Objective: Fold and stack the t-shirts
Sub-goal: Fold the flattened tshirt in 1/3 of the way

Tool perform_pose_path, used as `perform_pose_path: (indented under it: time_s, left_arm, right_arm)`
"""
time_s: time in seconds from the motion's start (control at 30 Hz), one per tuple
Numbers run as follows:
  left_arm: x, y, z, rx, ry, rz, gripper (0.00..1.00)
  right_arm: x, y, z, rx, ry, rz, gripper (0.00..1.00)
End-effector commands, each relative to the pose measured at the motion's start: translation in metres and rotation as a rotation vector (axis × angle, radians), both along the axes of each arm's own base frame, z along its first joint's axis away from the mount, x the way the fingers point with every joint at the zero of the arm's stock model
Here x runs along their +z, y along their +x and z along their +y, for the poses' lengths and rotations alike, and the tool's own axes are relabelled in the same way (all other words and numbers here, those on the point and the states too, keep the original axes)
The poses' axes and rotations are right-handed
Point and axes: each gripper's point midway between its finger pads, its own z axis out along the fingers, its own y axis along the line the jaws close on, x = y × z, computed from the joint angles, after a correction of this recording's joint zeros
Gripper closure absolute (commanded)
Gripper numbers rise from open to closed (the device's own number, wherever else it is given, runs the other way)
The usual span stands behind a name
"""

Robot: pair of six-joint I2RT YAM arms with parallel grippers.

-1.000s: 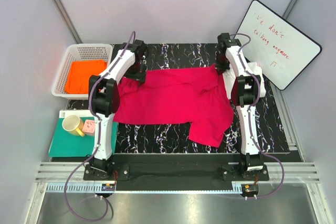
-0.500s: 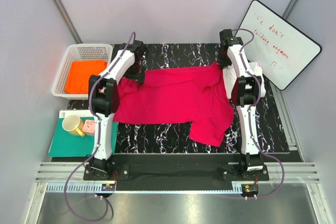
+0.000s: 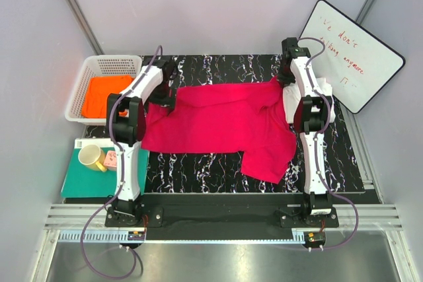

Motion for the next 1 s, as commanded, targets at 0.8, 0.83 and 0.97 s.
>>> perform_pose_path:
  time_s: [0.8,0.83,0.97]
  left_arm:
    - [-0.018,-0.020,-0.017,-0.049,0.024,0.049,1.00]
    - [-0.022,-0.020,-0.016,-0.049,0.031,0.058,1.00]
    - [-0.028,-0.018,-0.009,-0.039,0.068,0.063,1.00]
  right_arm:
    - [0.007,0.015,-0.018,-0.034,0.016,-0.061,0.97]
    - [0.008,0.015,-0.019,-0.034,0.017,-0.063,0.97]
    - [0.008,0.015,-0.018,-0.029,0.018,-0.060,0.97]
